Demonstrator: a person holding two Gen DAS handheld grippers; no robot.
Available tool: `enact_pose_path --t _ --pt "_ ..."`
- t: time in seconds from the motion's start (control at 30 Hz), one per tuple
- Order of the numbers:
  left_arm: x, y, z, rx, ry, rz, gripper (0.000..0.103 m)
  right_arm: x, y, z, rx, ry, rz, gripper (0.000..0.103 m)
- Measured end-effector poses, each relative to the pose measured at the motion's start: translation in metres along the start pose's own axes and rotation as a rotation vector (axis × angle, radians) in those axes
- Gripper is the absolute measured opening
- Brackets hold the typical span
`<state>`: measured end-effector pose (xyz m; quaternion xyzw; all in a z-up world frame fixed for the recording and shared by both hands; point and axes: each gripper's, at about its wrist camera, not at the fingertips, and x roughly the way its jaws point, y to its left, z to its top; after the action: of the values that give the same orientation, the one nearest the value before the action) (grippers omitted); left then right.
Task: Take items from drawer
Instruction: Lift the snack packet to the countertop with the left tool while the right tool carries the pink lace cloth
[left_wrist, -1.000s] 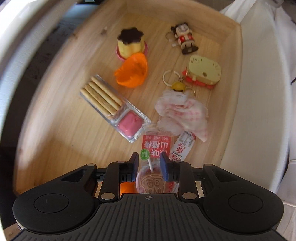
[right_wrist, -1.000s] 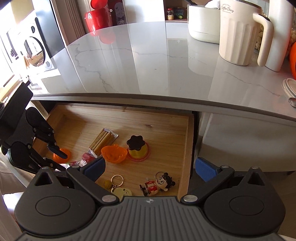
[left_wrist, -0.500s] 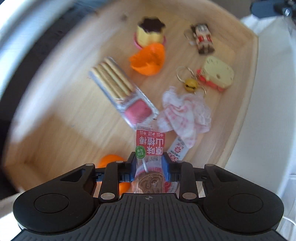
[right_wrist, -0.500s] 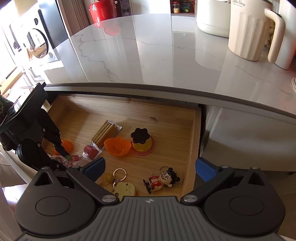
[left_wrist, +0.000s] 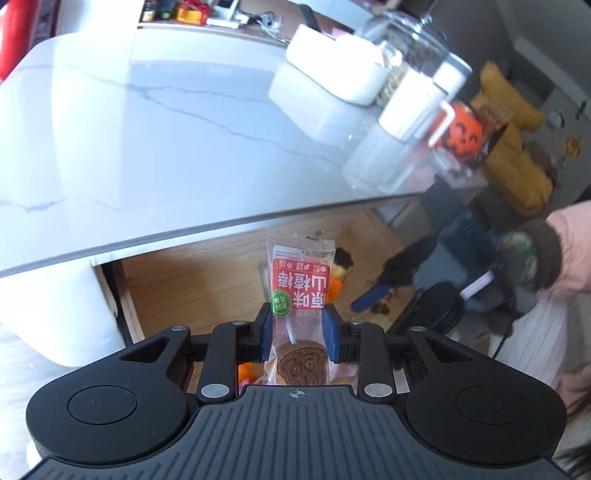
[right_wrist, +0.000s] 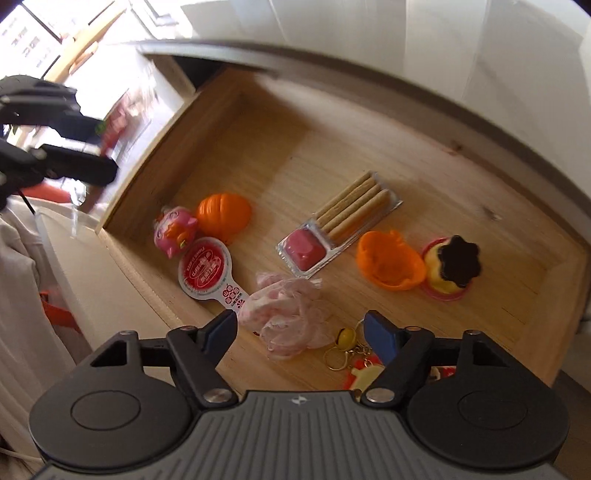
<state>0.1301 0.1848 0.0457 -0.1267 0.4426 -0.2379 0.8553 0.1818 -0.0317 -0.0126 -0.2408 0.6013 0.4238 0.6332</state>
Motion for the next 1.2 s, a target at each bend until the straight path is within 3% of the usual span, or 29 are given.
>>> enact_pose_path --t 0.1,0.23,0.3,0.37,0.5,0.7,0.83,0.9,1.03,1.1,1.2 --pt "0.004 0.006 -0.004 -0.052 0.020 -0.008 0.031 0.031 0.007 0.014 0.006 0.130 -0.017 0.065" --pt "0.023 -0.005 -0.010 -0.070 0.080 0.022 0.031 0.051 0.000 0.020 0.045 0.260 -0.018 0.062" --pt "0.043 -0.016 -0.014 -0.094 0.101 0.055 0.031 0.057 0.001 0.018 0.043 0.302 -0.032 0.040" --pt "0.052 -0.025 -0.019 -0.072 0.117 0.093 0.031 0.056 0.008 0.015 0.006 0.300 -0.048 0.028" --pt "0.052 -0.040 -0.025 0.011 0.092 0.126 0.031 0.028 0.015 0.006 -0.009 0.205 -0.084 0.018" --pt "0.028 -0.032 -0.019 -0.036 -0.011 0.065 0.031 -0.056 0.000 -0.010 0.077 -0.029 -0.123 0.017" --pt "0.000 -0.034 0.025 -0.085 -0.181 0.053 0.031 -0.112 -0.016 -0.025 0.129 -0.198 -0.151 0.017" --pt "-0.003 -0.039 0.058 -0.085 -0.259 0.100 0.032 -0.131 -0.024 -0.029 0.148 -0.271 -0.161 0.017" --pt "0.031 -0.042 0.123 -0.130 -0.310 0.179 0.035 -0.159 -0.031 -0.042 0.157 -0.394 -0.159 0.017" --pt "0.069 -0.034 0.148 -0.130 -0.279 0.217 0.036 -0.166 -0.036 -0.046 0.159 -0.452 -0.157 0.017" --pt "0.122 -0.026 0.159 -0.125 -0.195 0.311 0.038 -0.167 -0.043 -0.050 0.166 -0.494 -0.173 0.017"
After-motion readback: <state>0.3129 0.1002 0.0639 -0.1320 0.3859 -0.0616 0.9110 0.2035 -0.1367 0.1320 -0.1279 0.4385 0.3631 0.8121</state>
